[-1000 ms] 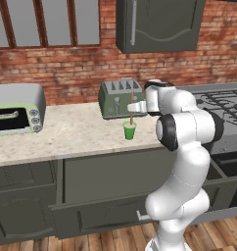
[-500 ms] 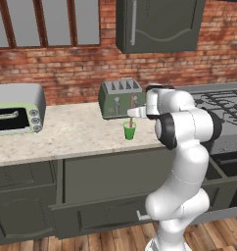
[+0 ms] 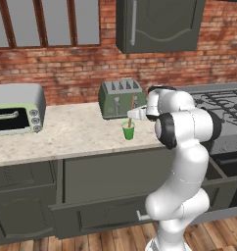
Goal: Pick up the straw from the left drawer and put it inside the smoothie cup.
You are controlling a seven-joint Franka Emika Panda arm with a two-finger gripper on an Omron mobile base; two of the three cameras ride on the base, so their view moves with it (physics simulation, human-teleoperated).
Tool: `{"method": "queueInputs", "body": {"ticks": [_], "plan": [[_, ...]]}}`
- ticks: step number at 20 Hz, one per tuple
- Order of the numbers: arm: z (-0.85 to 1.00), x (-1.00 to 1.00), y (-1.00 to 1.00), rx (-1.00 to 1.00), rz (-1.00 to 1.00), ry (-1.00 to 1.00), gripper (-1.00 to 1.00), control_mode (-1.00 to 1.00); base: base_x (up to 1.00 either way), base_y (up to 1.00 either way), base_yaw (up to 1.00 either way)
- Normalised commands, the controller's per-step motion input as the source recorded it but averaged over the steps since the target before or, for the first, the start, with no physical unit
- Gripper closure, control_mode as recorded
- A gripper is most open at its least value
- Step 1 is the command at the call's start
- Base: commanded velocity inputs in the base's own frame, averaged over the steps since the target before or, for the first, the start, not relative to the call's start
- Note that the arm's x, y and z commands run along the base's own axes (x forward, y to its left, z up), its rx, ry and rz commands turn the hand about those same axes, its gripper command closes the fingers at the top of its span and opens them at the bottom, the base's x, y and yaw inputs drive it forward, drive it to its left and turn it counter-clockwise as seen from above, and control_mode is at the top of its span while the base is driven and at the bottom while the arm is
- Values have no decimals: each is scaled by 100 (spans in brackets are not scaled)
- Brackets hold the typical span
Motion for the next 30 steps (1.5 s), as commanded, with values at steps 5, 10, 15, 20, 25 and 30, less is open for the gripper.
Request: {"method": "queueInputs", "body": {"ticks": [5,10,15,20,25,30], "plan": [[0,0,0,0,0,-11,100,-100,0,0,0],[2,0,0,0,0,-9,100,-100,0,0,0],[17,0,0,0,0,-4,100,-100,0,0,0],[41,0,0,0,0,0,100,-100,0,0,0],[42,0,0,0,0,0,100,-100,0,0,0],[1,0,0,0,0,0,100,-100,0,0,0]]}}
